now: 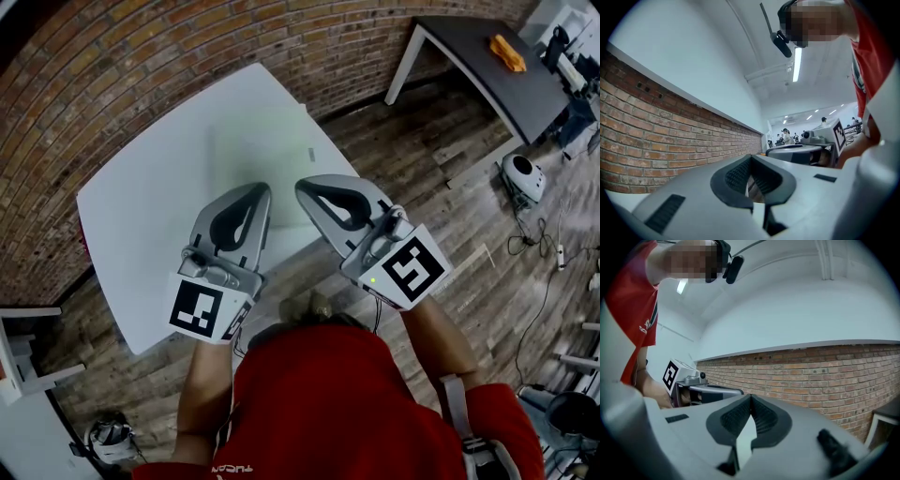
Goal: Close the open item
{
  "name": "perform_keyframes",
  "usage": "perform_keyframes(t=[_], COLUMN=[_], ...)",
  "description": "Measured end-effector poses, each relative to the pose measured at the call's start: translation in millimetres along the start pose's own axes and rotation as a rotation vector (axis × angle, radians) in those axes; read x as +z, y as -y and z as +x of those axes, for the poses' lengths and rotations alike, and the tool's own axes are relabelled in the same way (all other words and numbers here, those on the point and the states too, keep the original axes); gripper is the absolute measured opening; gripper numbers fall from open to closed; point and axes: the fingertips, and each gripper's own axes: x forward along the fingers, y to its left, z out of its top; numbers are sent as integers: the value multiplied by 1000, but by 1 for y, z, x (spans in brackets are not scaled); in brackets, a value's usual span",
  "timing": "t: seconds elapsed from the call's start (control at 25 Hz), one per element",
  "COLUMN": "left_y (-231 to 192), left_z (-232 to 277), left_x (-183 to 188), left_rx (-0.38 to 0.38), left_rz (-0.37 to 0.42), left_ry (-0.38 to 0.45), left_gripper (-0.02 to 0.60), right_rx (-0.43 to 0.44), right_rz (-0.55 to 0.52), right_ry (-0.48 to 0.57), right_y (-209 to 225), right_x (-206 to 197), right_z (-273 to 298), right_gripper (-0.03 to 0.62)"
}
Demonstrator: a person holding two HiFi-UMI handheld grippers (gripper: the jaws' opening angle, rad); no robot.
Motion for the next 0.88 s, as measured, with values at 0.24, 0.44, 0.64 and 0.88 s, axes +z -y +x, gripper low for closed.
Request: perform_keyframes(t=[0.24,0.44,0.64,0.88], left_y=[2,3,6,5], left_z=[-2,-1,0,1], left_x=[0,-2,-5,-5], left_rx=[-5,-13,-20,-26], left_rz=[3,0,-1,-2], left_ry=[-4,-10,-14,-18], left_gripper=[12,12,12,12], right_rx=[-3,-4,-3,-3], right_rz=[-2,-6,-14,-4], right_ry=[-6,-21,-41,-30], right_y=[-3,-3,-3,-3], right_x=[-1,-5,-11,-6], right_z=[1,0,-2,1], right_gripper=[31,31,31,31])
